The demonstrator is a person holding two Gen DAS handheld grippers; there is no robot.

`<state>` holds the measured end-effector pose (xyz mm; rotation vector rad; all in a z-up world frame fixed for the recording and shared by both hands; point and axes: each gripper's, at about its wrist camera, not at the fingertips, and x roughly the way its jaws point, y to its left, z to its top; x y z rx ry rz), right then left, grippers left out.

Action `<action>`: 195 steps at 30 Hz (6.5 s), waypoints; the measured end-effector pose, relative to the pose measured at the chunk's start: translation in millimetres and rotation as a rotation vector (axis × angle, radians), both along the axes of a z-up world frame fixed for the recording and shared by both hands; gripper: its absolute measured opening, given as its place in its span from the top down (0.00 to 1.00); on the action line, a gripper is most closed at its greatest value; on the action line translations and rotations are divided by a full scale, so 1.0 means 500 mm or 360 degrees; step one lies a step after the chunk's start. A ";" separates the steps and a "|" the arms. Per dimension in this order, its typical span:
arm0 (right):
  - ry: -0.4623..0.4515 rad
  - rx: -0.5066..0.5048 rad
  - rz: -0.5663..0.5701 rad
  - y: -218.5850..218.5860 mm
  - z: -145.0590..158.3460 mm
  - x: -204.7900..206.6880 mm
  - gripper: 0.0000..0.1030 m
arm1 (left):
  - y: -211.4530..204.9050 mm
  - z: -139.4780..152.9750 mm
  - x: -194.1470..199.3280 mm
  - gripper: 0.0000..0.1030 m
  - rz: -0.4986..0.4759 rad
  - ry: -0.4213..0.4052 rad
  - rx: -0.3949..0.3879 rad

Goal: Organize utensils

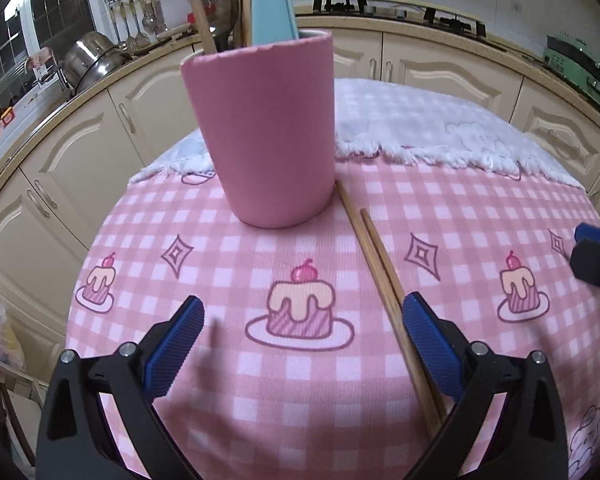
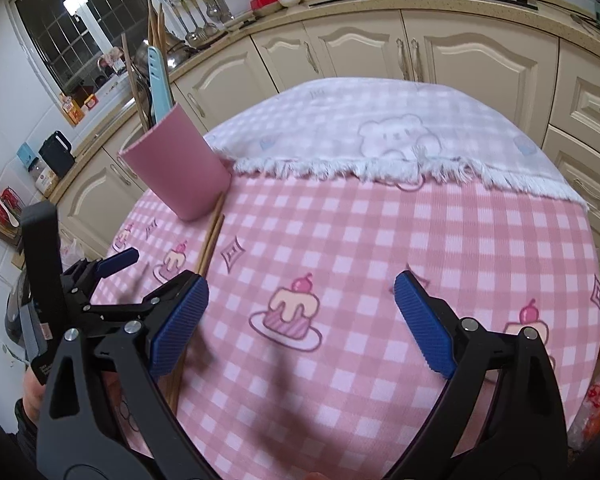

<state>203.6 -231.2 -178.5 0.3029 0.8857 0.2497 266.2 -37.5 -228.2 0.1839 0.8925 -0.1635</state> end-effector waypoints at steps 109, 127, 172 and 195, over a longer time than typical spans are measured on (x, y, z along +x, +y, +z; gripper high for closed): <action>-0.1125 0.0331 0.0242 0.148 0.398 0.198 0.95 | 0.145 0.482 0.070 0.95 -0.0050 -0.1141 -0.0794; -0.1010 0.0267 0.0253 0.191 0.320 0.296 0.95 | 0.127 0.385 0.188 0.95 0.0019 -0.1082 -0.0772; -0.0749 0.0014 -0.0150 0.078 0.340 -0.058 0.06 | 0.155 0.422 -0.234 0.04 0.0273 -0.0938 -0.0234; -0.0979 -0.0301 -0.0174 0.183 0.393 -0.324 0.06 | 0.181 0.476 -0.500 0.04 0.0383 -0.1031 -0.0219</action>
